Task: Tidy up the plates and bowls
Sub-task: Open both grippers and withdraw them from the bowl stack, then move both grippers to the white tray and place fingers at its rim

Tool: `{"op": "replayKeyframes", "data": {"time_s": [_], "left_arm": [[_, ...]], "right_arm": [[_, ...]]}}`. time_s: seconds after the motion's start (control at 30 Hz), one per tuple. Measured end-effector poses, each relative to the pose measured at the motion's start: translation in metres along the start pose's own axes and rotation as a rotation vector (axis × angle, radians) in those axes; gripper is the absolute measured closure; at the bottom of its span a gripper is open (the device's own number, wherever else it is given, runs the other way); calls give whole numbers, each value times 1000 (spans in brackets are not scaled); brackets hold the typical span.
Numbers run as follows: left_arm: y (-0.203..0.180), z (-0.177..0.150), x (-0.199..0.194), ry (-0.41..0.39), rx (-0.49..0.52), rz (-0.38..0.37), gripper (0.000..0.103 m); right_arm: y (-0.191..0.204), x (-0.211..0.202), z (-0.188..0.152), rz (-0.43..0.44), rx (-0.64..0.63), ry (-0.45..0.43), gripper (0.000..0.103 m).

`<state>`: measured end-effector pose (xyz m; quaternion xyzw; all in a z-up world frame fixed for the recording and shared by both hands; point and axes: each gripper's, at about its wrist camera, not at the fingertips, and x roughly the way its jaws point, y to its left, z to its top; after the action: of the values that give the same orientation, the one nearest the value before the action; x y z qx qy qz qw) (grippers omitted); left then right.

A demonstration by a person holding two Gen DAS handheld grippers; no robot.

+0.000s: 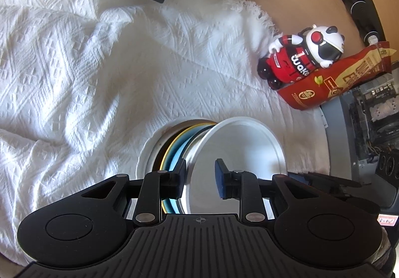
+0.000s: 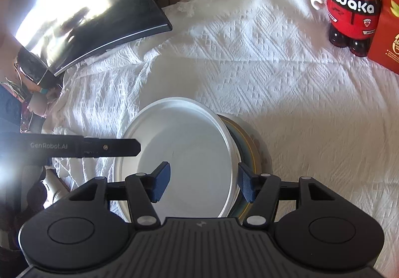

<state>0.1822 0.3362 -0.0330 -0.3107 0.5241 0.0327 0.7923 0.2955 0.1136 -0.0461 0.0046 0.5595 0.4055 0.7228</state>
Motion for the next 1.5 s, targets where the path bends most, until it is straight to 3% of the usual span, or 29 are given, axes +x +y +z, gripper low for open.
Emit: {"op": "replayKeyframes", "data": {"time_s": [0.1,0.23,0.43,0.57,0.67,0.8,1.03,1.17,1.33,1.5], "left_arm": [[-1,-1,-3,-12,2,13,78],[-10,0,-18,-89,23,41,78],[-41,10,-44,-236,50,41,78],[-77,6,-39,-245,108,-33,78],[-115,-2,-18,-202,182,-83,78],[-170,-20,32,-97,284,-97,78],[-256,-65,130,78,439,-86,78],[-294,-96,178,162,487,-127,78],[-328,-126,231,268,491,-133,78],[-344,-139,266,276,475,-34,78]], "right_arm": [[-1,-2,-1,5,5,-10,43],[0,-15,-2,6,-10,-63,43],[-5,-55,-9,-60,-52,-219,43],[-29,-91,-25,-170,-60,-361,37],[-55,-116,-41,-288,-43,-465,32],[-100,-145,-69,-422,13,-530,30],[-200,-183,-135,-570,203,-480,30],[-249,-195,-179,-684,316,-448,30],[-287,-200,-217,-658,400,-415,30],[-310,-190,-229,-580,456,-400,32]]}}
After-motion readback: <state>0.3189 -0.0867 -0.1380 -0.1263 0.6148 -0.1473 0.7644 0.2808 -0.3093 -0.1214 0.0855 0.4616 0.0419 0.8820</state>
